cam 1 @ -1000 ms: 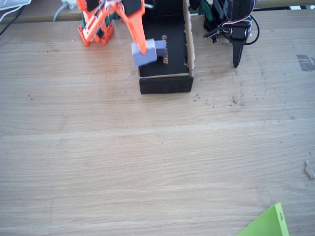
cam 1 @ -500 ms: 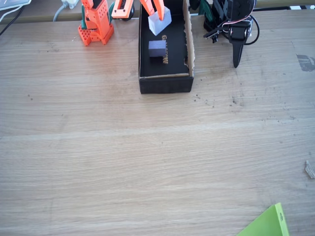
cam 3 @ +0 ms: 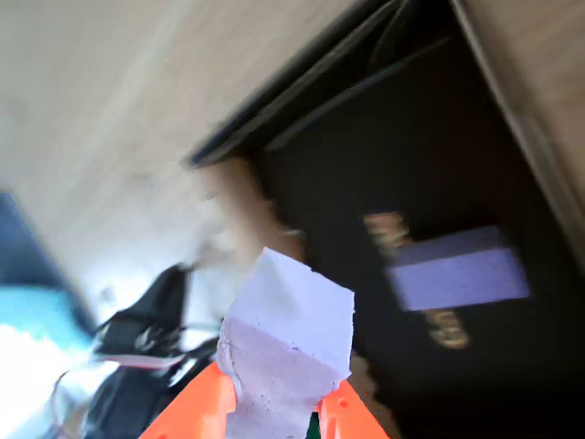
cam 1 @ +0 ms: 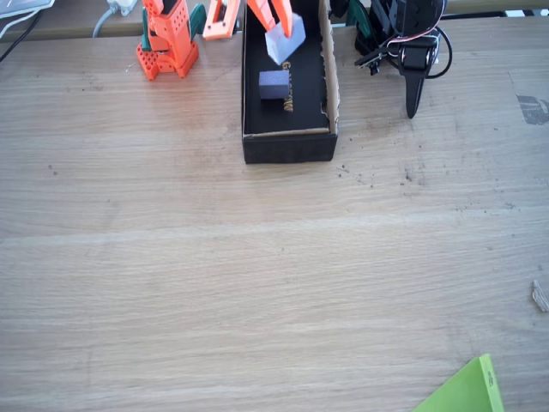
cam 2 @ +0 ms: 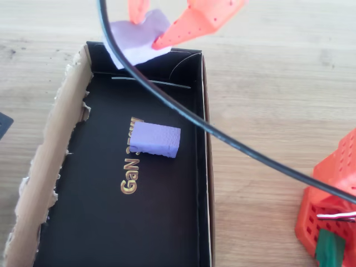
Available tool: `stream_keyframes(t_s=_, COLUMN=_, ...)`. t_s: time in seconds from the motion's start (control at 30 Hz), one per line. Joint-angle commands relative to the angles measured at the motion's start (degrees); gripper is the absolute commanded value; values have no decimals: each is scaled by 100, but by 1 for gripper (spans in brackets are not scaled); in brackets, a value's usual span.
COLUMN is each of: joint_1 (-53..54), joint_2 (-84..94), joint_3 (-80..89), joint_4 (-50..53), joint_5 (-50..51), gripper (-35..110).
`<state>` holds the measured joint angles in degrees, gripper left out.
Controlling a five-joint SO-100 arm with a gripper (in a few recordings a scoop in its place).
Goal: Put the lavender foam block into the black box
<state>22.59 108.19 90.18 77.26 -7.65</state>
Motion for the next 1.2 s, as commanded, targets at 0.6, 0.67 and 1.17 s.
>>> stream_keyframes(t_s=0.6, joint_1=281, joint_2=422, joint_3=70, joint_4=62, joint_5=-624, gripper=29)
stream_keyframes(t_s=0.67, joint_1=281, joint_2=545, joint_3=79, joint_4=141, joint_5=-580, gripper=29)
stream_keyframes(t_s=1.17, joint_1=2127, joint_2=2435, joint_3=1582, joint_4=255, joint_5=229, gripper=0)
